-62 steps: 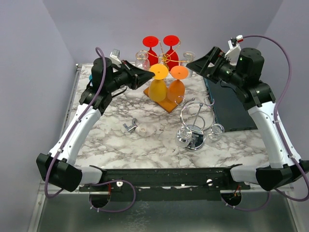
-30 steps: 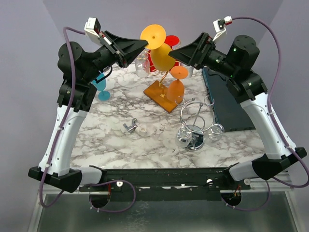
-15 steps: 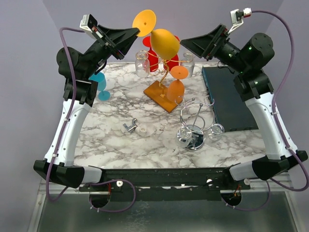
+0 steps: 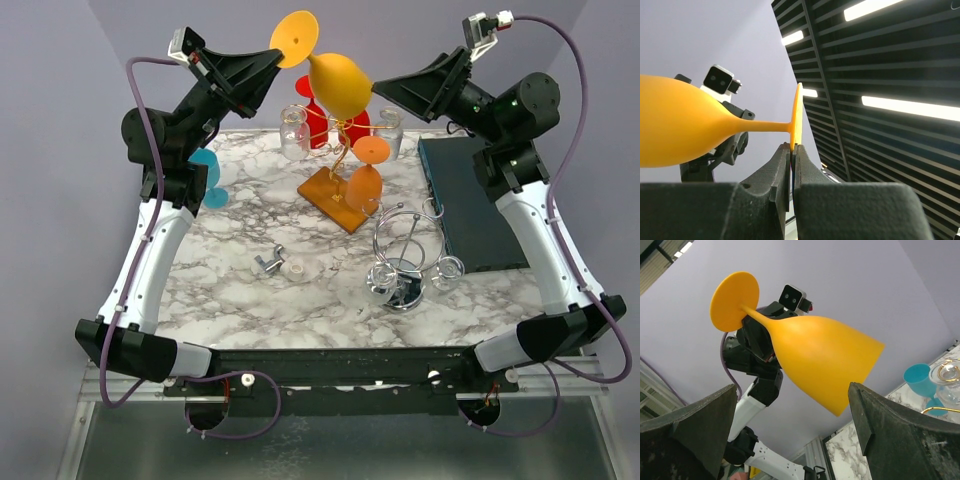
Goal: Take the wine glass off the wine glass rack
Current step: Place the wine glass at the center of the board.
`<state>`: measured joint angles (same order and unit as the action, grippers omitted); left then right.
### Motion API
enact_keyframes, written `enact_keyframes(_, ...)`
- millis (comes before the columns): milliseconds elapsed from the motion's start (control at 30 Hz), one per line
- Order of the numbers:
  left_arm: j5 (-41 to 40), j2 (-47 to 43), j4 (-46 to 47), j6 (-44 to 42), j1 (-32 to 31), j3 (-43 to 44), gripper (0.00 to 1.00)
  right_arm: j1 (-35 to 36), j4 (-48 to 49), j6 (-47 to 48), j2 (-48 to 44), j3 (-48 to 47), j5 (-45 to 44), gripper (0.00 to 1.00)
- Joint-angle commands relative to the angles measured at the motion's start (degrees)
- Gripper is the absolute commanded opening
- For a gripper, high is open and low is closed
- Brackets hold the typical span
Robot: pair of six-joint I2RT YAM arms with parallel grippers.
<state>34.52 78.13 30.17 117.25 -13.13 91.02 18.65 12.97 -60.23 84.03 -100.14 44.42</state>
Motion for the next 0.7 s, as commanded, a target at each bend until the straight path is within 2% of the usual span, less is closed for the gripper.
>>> enact_keyframes(0, -1.2, -0.6, 5.2, 3.3, 0.4, -0.5, 0.00, -1.0, 2.9, -1.4, -1.1, 1.8, 0.3, 1.00)
enact_keyframes(200, -1.4, -1.0, 5.0, 3.3, 0.4, -1.2, 0.00, -3.9, 4.2, -2.6, -2.7, 5.0, -0.3, 1.00)
enact_keyframes(500, -1.9, -1.1, 5.0, 3.5, 0.3, -1.8, 0.00, -3.5, 18.9, -12.3, 2.1, 4.4, 6.6, 0.99)
enact_keyframes(667, -1.9, -1.0, 5.5, 3.7, 0.4, -1.5, 0.00, -3.0, 21.8, -15.4, 4.3, 3.5, 7.2, 0.98)
